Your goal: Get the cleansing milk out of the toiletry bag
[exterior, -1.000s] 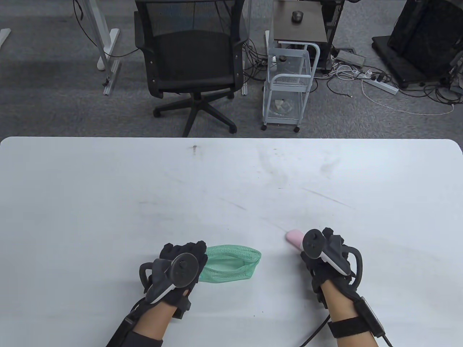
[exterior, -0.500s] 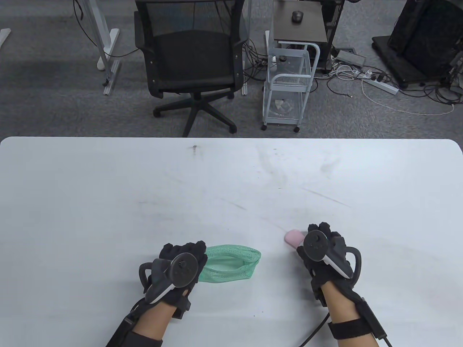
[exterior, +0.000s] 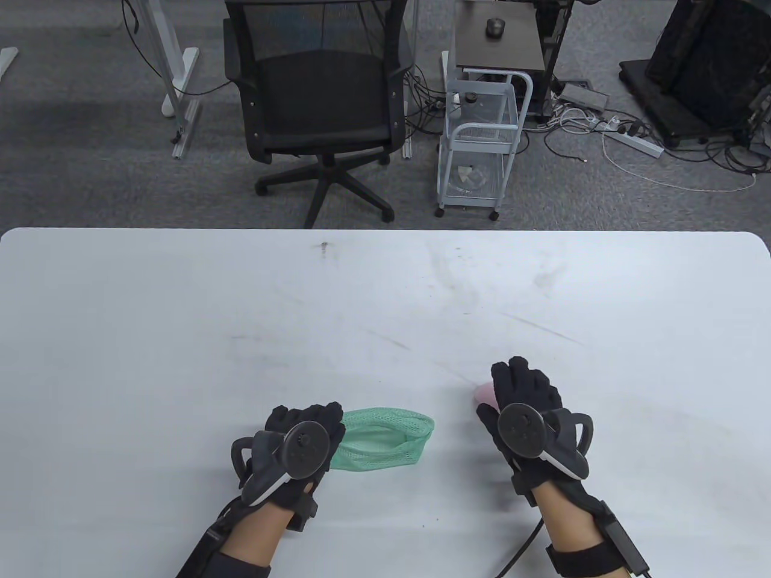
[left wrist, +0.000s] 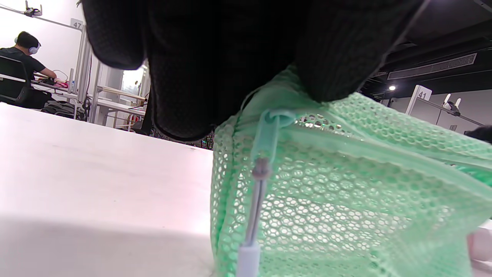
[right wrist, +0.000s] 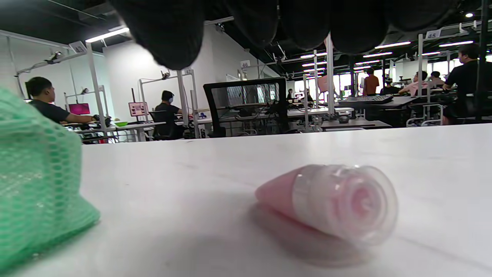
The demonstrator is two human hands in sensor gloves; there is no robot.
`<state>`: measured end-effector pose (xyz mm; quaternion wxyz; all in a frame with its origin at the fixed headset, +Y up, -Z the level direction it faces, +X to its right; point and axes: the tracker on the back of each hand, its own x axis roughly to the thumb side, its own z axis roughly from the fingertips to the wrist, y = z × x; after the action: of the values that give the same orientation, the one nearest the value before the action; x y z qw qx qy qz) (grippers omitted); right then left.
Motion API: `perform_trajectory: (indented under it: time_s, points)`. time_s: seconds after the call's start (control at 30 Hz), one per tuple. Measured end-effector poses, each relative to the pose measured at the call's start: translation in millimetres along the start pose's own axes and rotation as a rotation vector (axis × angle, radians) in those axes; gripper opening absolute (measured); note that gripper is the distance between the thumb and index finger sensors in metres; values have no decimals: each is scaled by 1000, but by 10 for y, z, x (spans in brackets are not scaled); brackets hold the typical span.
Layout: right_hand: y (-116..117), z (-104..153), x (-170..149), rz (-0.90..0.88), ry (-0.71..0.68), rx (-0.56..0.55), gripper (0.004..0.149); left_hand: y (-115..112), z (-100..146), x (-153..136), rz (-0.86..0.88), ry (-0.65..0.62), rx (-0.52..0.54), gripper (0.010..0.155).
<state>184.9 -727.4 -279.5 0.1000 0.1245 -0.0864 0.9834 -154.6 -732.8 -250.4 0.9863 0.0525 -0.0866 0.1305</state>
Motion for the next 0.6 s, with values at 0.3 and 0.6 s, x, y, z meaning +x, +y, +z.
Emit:
perform_trajectory:
  time_s: [0.3, 0.6]
  points:
    - [-41, 115, 387, -47, -210, -22, 66, -5, 3, 6, 8, -10, 1, 44]
    - [62, 183, 682, -37, -340, 4, 61, -27, 26, 73, 24, -44, -4, 44]
